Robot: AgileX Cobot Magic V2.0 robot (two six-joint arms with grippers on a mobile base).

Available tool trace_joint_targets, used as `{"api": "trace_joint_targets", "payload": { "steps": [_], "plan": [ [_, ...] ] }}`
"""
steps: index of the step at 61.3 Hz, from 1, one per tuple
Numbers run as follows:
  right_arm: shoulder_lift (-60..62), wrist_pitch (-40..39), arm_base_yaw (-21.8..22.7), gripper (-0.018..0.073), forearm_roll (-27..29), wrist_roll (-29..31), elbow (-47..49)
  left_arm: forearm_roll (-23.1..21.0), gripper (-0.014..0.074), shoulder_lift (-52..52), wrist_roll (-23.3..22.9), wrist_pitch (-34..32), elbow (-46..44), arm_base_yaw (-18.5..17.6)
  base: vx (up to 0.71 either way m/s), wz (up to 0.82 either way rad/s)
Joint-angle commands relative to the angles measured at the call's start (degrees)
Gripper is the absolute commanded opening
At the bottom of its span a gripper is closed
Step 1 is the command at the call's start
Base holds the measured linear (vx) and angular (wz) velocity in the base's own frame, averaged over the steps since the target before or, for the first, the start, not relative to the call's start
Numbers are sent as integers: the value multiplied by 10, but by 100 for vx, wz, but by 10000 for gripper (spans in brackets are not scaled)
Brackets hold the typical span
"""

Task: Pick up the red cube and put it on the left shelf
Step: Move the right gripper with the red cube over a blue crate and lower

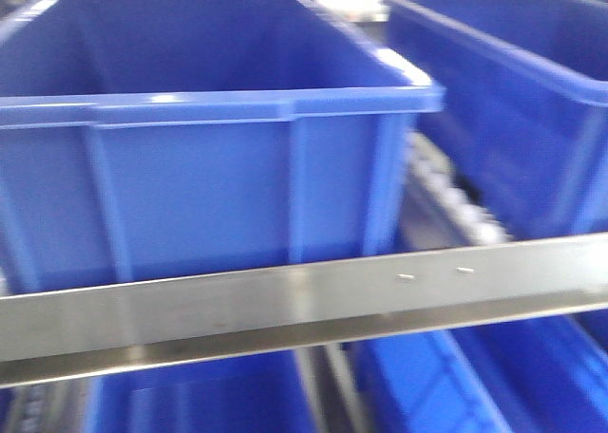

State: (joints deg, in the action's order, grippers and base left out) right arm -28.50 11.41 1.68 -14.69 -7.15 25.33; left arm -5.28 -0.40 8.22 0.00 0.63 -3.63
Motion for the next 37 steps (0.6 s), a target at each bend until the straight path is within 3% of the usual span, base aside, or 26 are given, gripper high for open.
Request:
{"api": "trace_joint_targets", "payload": {
  "steps": [1,17,37],
  "plan": [
    [-3,-47,1,49,-8,2,18,-3,106,4,1,-48,13,-2,-3,82],
    [-3,-47,1,49,-8,2,18,-3,106,4,1,-48,13,-2,-2,48],
    [-3,-47,1,50,-8,2,18,-3,106,5,1,-48,13,-2,-1,18]
  ]
}}
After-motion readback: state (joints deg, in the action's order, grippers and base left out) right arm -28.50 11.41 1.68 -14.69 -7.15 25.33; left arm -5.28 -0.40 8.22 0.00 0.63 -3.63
